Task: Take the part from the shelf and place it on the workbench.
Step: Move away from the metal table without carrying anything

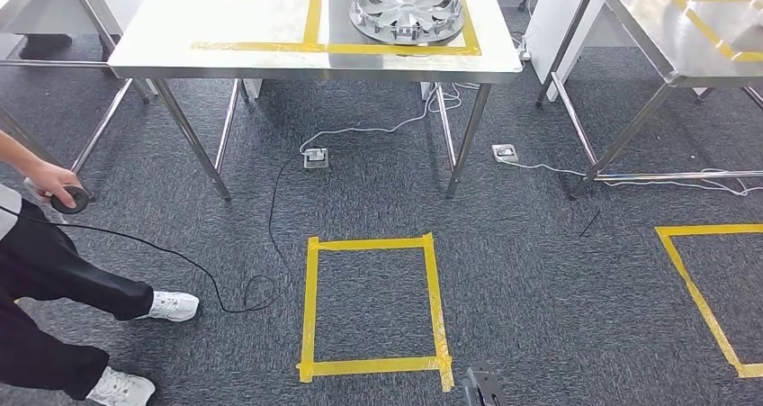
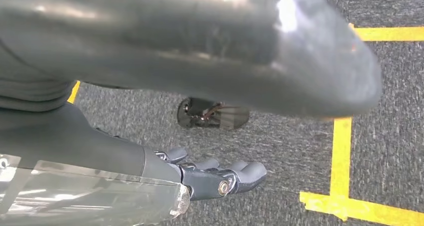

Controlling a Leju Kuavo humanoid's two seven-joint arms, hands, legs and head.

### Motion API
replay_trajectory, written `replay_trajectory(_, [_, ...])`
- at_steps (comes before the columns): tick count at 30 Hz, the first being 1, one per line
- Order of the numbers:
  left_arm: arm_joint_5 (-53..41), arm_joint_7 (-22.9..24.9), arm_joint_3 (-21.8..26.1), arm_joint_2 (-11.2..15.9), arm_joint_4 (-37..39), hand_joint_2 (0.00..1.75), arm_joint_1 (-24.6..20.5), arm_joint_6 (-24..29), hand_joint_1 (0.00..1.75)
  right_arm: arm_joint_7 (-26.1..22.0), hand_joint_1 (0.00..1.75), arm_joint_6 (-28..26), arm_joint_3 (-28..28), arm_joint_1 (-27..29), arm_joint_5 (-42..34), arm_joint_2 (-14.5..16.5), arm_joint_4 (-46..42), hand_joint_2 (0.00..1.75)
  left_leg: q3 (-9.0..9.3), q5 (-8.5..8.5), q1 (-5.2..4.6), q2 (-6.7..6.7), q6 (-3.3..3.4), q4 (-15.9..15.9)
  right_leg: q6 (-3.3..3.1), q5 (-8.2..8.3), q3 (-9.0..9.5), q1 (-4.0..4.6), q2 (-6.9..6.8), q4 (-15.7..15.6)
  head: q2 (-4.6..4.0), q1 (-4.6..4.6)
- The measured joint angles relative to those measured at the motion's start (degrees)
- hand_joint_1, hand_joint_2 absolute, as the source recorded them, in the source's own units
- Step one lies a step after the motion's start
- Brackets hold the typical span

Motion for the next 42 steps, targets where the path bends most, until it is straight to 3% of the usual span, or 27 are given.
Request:
replay_trajectory(22, [0.0,-0.03,0.0,-0.01,0.0,1.75,0.0,0.0,0.0,0.19,0.0,0.1,0.0,0.0,-1.18,-0.02,0.0,0.0,0.2,0.01,0.0,-0.09,0.01,-0.3,0.01,-0.01,0.21,0.0,0.0,-0.25,0.0,0.03])
replay_trajectory(24, [0.0,-0.04,0.0,-0.02,0.0,1.75,0.0,0.09,0.0,-0.6,0.0,-2.14,0.03,-0.04,-0.15,-0.01,0.0,0.0,0.2,0.01,0.0,-0.09,0.01,-0.3,0.01,-0.01,0.21,0.0,0.0,-0.25,0.0,0.03])
replay_trajectory(29, [0.0,-0.01,0.0,-0.04,0.0,1.75,0.0,0.74,0.0,0.27,0.0,-14.54,1.78,-0.39,6.04,0.07,0.04,0.0,0.21,0.01,0.0,-0.09,0.01,-0.3,0.01,-0.01,0.21,0.0,0.0,-0.25,0.0,0.02])
replay_trajectory(42, [0.0,-0.17,0.02,-0.01,0.0,1.75,-0.01,0.68,0.0,-3.5,0.0,-6.14,3.11,-0.36,0.62,-0.13,-0.07,0.0,0.12,-0.22,-0.09,-0.1,0.11,0.25,0.21,-0.35,0.09,-0.09,0.0,0.44,0.0,0.04])
